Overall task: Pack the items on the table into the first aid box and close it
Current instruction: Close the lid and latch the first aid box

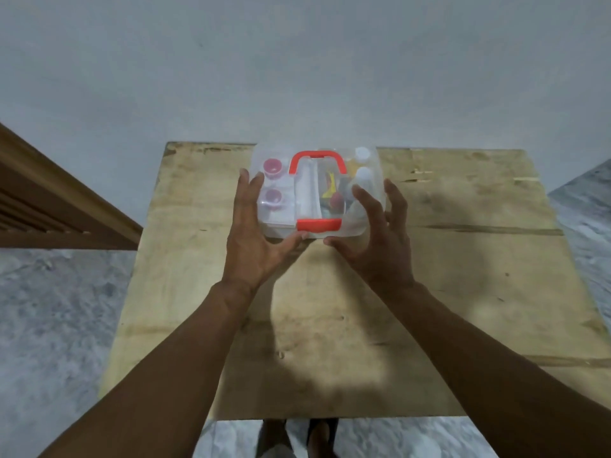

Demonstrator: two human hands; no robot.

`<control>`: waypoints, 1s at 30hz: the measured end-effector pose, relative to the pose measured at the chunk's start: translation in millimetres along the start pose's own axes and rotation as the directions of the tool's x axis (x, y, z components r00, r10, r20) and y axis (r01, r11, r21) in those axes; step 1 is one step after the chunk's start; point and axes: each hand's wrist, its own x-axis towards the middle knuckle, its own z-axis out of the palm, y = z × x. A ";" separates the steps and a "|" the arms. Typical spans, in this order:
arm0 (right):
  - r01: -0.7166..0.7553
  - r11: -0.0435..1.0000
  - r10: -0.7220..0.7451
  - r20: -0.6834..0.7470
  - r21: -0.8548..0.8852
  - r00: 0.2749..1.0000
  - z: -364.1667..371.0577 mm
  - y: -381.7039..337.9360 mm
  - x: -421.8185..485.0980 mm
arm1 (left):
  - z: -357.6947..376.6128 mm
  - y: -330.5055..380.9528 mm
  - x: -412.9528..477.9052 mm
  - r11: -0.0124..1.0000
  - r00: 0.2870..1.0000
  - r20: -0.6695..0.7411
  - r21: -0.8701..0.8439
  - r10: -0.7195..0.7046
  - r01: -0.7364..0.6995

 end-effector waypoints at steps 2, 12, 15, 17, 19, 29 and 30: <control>-0.014 1.000 0.014 -0.018 0.003 1.000 3.0 -0.9 0.7 | 2.8 -2.6 0.5 1.000 1.000 -0.006 -0.023 0.000 0.000; -0.056 0.998 0.059 -0.110 0.023 0.992 18.8 4.8 1.5 | 4.1 -7.0 -1.7 0.989 1.000 -0.011 -0.147 -0.023 0.021; -0.051 0.999 0.051 -0.119 0.004 0.992 20.3 6.1 1.2 | 4.9 -5.8 -2.7 0.988 0.999 -0.024 -0.152 -0.023 0.019; -0.047 0.999 0.046 -0.129 -0.004 0.991 21.1 5.7 1.2 | 5.9 -5.2 -3.1 0.988 0.999 -0.030 -0.152 -0.036 0.031; -0.051 0.999 0.050 -0.137 -0.010 0.989 22.6 4.7 0.9 | 6.9 -5.0 -3.6 0.988 0.998 -0.036 -0.150 -0.041 0.035; -0.087 0.996 0.084 -0.156 -0.009 0.984 25.7 -2.1 0.2 | 10.0 -4.3 -7.0 0.977 0.997 -0.044 -0.206 -0.063 0.052; -0.092 0.996 0.090 -0.150 -0.010 0.985 25.2 -2.4 -0.4 | 10.0 -5.1 -7.6 0.977 0.997 -0.043 -0.207 -0.062 0.052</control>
